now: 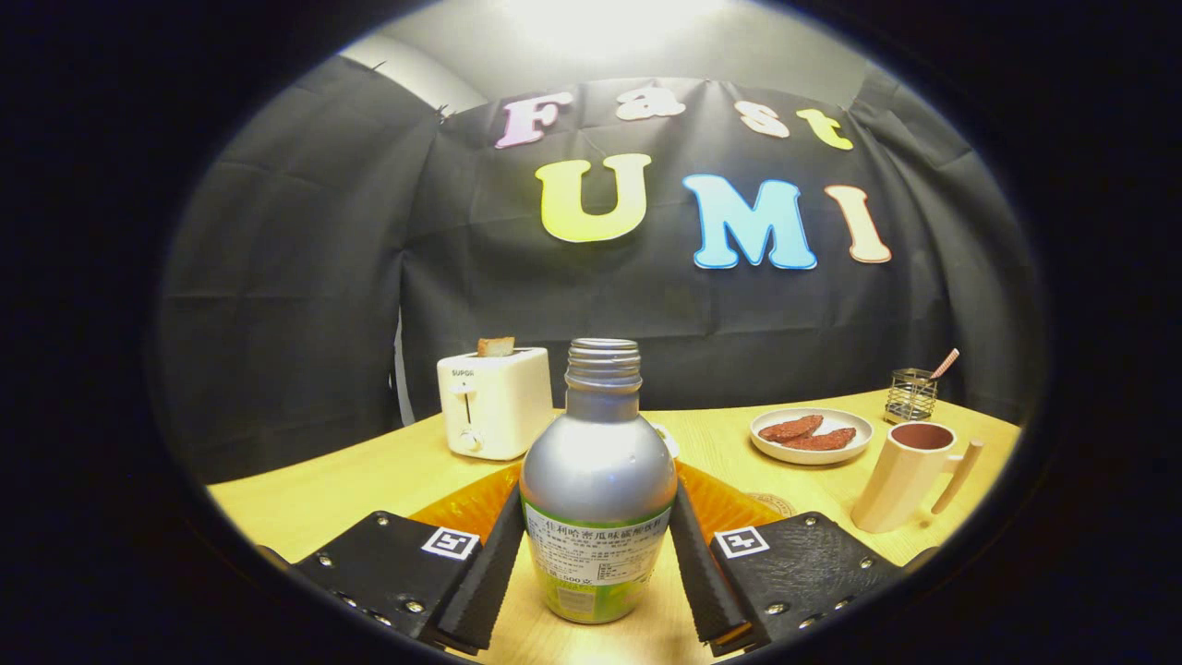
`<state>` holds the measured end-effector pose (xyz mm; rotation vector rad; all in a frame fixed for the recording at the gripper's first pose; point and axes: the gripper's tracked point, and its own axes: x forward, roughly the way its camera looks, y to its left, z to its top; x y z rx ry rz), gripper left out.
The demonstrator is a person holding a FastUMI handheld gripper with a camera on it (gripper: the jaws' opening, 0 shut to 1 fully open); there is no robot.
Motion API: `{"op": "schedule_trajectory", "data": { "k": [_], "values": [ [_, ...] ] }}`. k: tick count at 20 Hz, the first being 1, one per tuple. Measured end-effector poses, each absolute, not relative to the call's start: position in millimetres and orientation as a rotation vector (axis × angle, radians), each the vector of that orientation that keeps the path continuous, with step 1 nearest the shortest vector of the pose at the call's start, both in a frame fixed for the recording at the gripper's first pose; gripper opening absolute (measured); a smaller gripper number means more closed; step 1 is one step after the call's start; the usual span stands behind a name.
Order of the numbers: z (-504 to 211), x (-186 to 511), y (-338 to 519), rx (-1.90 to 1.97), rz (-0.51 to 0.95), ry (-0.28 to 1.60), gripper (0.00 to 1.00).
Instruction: Take the bottle from table, then pour the juice into the cup, finally place the bottle on the coaster
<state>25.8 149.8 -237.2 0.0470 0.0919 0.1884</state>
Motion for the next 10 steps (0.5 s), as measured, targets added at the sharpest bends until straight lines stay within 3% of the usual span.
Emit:
{"op": "schedule_trajectory", "data": {
  "k": [10],
  "values": [
    [-192,45,69,0.426,0.085,0.066,0.76]
  ]
}}
